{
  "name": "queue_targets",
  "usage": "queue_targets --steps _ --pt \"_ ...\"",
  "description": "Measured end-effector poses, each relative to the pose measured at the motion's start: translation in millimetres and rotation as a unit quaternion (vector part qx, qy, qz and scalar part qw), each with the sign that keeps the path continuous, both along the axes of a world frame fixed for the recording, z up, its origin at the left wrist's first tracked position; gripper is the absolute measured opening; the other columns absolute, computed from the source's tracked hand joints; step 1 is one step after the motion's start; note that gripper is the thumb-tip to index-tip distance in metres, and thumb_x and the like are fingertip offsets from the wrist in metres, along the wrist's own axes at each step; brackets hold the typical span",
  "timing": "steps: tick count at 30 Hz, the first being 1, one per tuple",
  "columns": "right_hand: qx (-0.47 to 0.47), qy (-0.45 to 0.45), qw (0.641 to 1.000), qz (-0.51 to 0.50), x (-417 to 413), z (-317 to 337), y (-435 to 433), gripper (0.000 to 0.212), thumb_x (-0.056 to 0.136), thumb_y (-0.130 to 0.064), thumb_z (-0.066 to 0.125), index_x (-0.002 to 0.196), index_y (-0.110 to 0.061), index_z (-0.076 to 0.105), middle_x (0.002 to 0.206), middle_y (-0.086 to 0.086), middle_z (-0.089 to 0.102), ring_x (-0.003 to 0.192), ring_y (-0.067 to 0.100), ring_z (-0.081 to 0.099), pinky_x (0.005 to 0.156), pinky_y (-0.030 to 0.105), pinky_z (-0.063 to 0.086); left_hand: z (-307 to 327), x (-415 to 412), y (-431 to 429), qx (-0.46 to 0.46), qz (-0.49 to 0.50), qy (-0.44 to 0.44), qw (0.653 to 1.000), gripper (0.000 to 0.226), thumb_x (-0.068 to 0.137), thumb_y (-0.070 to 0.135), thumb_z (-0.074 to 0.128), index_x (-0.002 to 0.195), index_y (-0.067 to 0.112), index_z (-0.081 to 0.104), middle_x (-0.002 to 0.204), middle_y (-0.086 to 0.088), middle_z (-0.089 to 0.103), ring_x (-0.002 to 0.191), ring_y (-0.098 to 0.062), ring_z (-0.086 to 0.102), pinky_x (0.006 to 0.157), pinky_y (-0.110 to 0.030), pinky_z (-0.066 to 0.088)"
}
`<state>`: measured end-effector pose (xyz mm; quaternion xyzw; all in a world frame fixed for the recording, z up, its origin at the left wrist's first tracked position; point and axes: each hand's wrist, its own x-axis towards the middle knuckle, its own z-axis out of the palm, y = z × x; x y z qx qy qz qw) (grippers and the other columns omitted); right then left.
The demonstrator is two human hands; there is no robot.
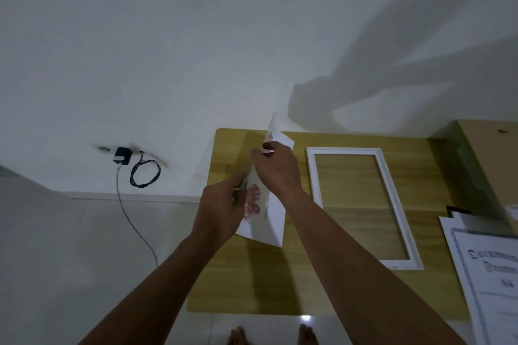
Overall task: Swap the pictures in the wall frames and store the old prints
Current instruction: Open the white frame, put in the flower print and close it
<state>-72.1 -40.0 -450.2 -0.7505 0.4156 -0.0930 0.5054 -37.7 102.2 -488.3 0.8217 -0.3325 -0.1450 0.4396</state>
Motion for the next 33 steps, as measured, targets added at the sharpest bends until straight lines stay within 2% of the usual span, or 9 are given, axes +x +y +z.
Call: queue_targets --steps 1,3,6,10,13,18,24,30,33 --pt "-0.015 -0.003 1.0 -0.005 -3.4 4.1 -5.0 0.009 0.09 -0.026 0.057 0.088 -0.021 0.064 0.086 -0.009 0.061 0.087 0.019 0.062 0.065 0.025 0.039 2.6 -3.6 -2.2 0.007 -0.002 0.013 1.0 0.033 0.095 0.021 0.058 0.128 0.025 0.061 0.112 0.011 0.069 0.094 -0.002 0.065 0.08 -0.022 0.056" --pt "-0.031 -0.002 0.999 -0.019 -12.8 8.1 -15.8 0.017 0.088 -0.013 0.051 0.071 -0.016 0.05 0.074 -0.004 0.056 0.068 0.018 0.054 0.055 0.027 0.034 6.7 -12.0 -7.6 0.007 0.0 0.047 0.999 0.039 0.09 0.036 0.064 0.128 0.028 0.061 0.116 0.014 0.068 0.098 0.0 0.066 0.082 -0.027 0.057" --pt "-0.029 0.0 0.998 -0.056 -33.2 15.5 -33.9 0.009 0.086 -0.008 0.046 0.079 -0.005 0.051 0.079 0.006 0.057 0.067 0.02 0.052 0.051 0.027 0.035 15.9 -24.1 -16.1 -0.003 0.019 0.093 0.996 0.045 0.086 0.06 0.054 0.121 0.034 0.064 0.107 0.024 0.065 0.097 0.011 0.06 0.083 -0.02 0.051" --pt "0.049 -0.057 0.992 -0.105 -73.0 23.3 -69.8 0.026 0.082 -0.004 0.044 0.094 -0.009 0.066 0.093 0.005 0.069 0.081 0.019 0.063 0.065 0.029 0.048 13.4 -19.3 -40.5 0.023 0.116 0.13 0.984 0.044 0.093 0.053 0.052 0.128 0.028 0.06 0.124 0.013 0.061 0.112 -0.006 0.057 0.087 -0.02 0.041" --pt "0.138 -0.08 0.978 -0.132 -106.7 21.9 -102.2 0.026 0.081 0.002 0.049 0.089 -0.014 0.068 0.087 0.004 0.07 0.078 0.023 0.064 0.069 0.031 0.048 -2.0 -13.8 -64.1 0.083 0.126 0.261 0.953 0.066 0.083 0.057 0.061 0.141 0.027 0.046 0.137 0.0 0.055 0.118 -0.021 0.056 0.102 -0.039 0.043" --pt "0.221 -0.081 0.959 -0.156 -158.3 1.3 -148.4 0.028 0.085 0.007 0.05 0.096 -0.01 0.07 0.101 0.012 0.073 0.085 0.022 0.066 0.08 0.036 0.048 -10.6 -40.5 -100.9 0.043 0.077 0.453 0.887 0.055 0.088 0.036 0.067 0.137 0.018 0.05 0.123 -0.002 0.065 0.104 -0.025 0.065 0.089 -0.045 0.054" --pt "0.117 -0.01 0.983 -0.144 -202.9 -35.7 -191.6 0.024 0.083 0.002 0.055 0.097 -0.011 0.07 0.093 0.008 0.072 0.075 0.021 0.066 0.064 0.028 0.049 -21.3 -73.6 -142.6 0.067 0.093 0.338 0.934 0.045 0.079 0.004 0.075 0.122 0.011 0.062 0.094 -0.01 0.073 0.086 -0.026 0.072 0.081 -0.049 0.058" --pt "-0.019 0.098 0.986 -0.137 -224.0 -79.8 -212.2 0.031 0.087 -0.013 0.063 0.118 -0.018 0.061 0.1 -0.003 0.063 0.088 0.018 0.061 0.059 0.022 0.043 -33.3 -99.0 -174.0 0.127 0.094 0.158 0.975 0.045 0.072 0.014 0.082 0.115 0.014 0.068 0.087 -0.004 0.073 0.081 -0.02 0.069 0.083 -0.039 0.056" --pt "-0.058 0.115 0.984 -0.121 -225.1 -87.4 -217.8 0.035 0.088 -0.017 0.065 0.121 -0.02 0.057 0.107 0.003 0.068 0.092 0.023 0.065 0.072 0.032 0.054 -36.7 -105.5 -185.9 0.149 0.1 0.098 0.979 0.044 0.072 0.018 0.081 0.114 0.013 0.068 0.093 -0.006 0.073 0.086 -0.022 0.068 0.085 -0.039 0.054"
